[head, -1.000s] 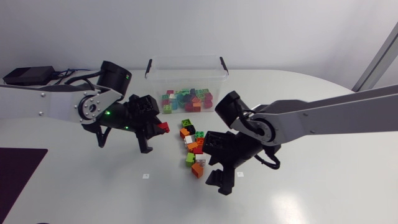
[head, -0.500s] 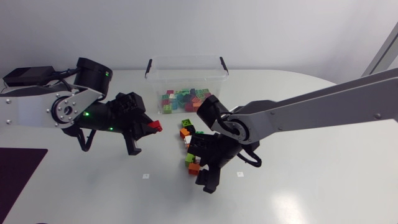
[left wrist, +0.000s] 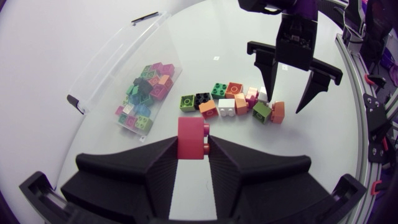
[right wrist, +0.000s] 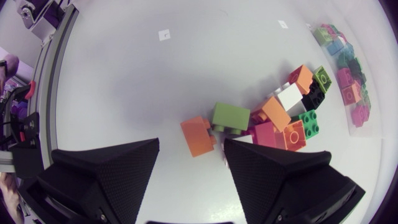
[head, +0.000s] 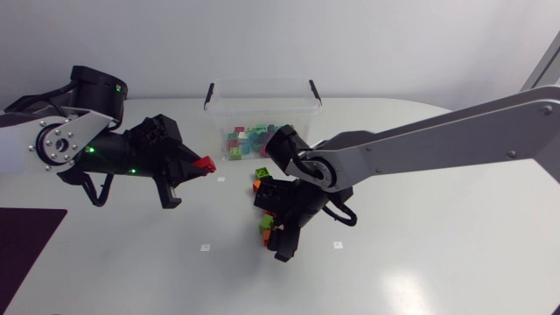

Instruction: Place the duplo bricks in the container

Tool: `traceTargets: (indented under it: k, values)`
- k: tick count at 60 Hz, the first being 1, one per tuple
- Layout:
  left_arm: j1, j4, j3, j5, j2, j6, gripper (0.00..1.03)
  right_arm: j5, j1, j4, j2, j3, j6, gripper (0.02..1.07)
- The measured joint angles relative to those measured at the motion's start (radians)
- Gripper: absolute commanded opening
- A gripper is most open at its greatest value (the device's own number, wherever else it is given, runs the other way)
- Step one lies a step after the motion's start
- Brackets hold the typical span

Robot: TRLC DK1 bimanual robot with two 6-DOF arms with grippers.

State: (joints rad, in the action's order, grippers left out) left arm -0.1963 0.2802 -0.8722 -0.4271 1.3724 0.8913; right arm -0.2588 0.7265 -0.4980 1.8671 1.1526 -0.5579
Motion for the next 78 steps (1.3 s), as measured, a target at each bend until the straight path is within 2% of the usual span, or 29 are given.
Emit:
traceTargets:
  k: [8,13,19,22,30,42,48,56,78]
  values:
    - [0.011,0.003,0.000,-0.011,-0.005,0.001,0.25,0.001,0.000,-0.026,0.032,0.042,-0.005,0.72]
    - [0.020,0.007,-0.005,-0.015,-0.005,0.003,0.25,0.001,0.000,-0.048,0.051,0.061,-0.015,0.62]
    - [0.031,0.011,-0.023,-0.023,-0.005,0.003,0.25,0.001,0.000,-0.065,0.065,0.071,-0.023,0.60]
    - [0.032,0.015,-0.040,-0.025,-0.005,0.003,0.25,-0.001,0.000,-0.071,0.068,0.071,-0.027,0.53]
    - [0.032,0.015,-0.082,-0.034,-0.001,0.003,0.25,-0.003,0.002,-0.072,0.084,0.071,-0.027,0.43]
    - [0.032,0.014,-0.136,-0.037,0.029,0.003,0.25,-0.003,0.014,-0.058,0.104,0.071,-0.027,0.39]
    - [0.032,0.014,-0.141,-0.037,0.037,0.000,0.25,-0.003,0.014,-0.055,0.105,0.071,-0.027,0.28]
    - [0.032,0.009,-0.169,-0.037,0.068,-0.005,0.25,-0.003,0.014,-0.053,0.103,0.071,-0.027,0.20]
    - [0.025,-0.062,-0.380,-0.037,0.214,-0.128,0.25,-0.007,-0.046,-0.063,-0.065,0.029,-0.035,0.20]
